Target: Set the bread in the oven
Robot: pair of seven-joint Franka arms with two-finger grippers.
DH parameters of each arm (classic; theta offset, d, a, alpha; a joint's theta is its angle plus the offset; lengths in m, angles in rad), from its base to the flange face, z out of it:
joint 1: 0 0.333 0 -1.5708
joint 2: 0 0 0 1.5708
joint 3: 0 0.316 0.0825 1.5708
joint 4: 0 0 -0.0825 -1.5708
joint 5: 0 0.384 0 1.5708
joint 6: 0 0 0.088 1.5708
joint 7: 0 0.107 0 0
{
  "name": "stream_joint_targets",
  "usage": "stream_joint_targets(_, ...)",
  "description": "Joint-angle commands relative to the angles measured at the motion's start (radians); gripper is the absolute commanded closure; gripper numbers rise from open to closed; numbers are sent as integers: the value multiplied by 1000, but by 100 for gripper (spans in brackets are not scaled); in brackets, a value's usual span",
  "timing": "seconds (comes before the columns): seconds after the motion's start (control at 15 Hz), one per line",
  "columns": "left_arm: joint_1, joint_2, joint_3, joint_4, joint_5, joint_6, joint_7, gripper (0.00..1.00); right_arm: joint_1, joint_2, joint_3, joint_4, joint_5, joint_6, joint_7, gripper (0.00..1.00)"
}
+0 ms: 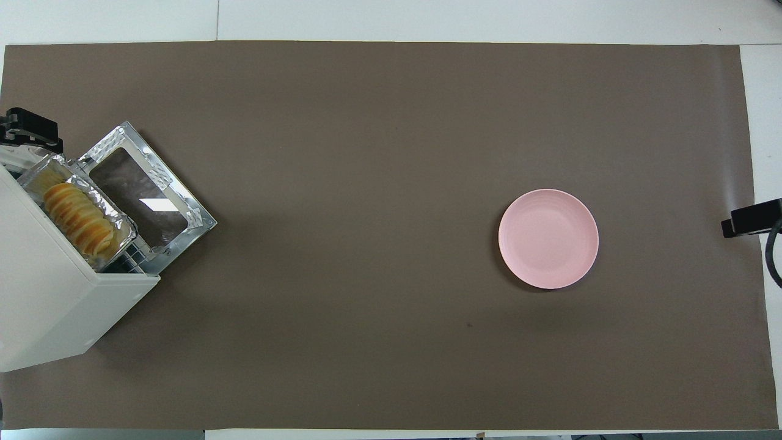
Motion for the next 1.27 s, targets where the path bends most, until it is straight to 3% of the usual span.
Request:
stream_joint_targets(0.0,-19,-62,-5,-34,-29,-8,9,0,-10,-22,12,-21,-10,-5,7,0)
stream_joint_targets(0.4,-68,-60,-30,5,-35,-72,7,0,-10,-22,12,-21,-10,-5,7,0)
stream_joint_targets(0.53,-33,-59,-114,55,-26,-105,1,0,-10,-22,12,-21,-10,-5,7,0)
stream_joint_targets(0.67,74,-62,-259,52,-18,-108,-5,0,-10,-22,12,-21,-10,-5,7,0)
stream_joint_targets(0.74,116,-66,-307,41,-18,-105,-13,0,-10,-22,12,-21,-10,-5,7,0)
stream_joint_targets(1.0,127,-158,-320,-125,-12,-48,-14,0,-10,-22,12,-21,-10,-5,7,0)
stream_joint_targets(1.2,127,-160,-349,-131,-11,-68,-17,0,-10,-22,12,-21,-10,-5,7,0)
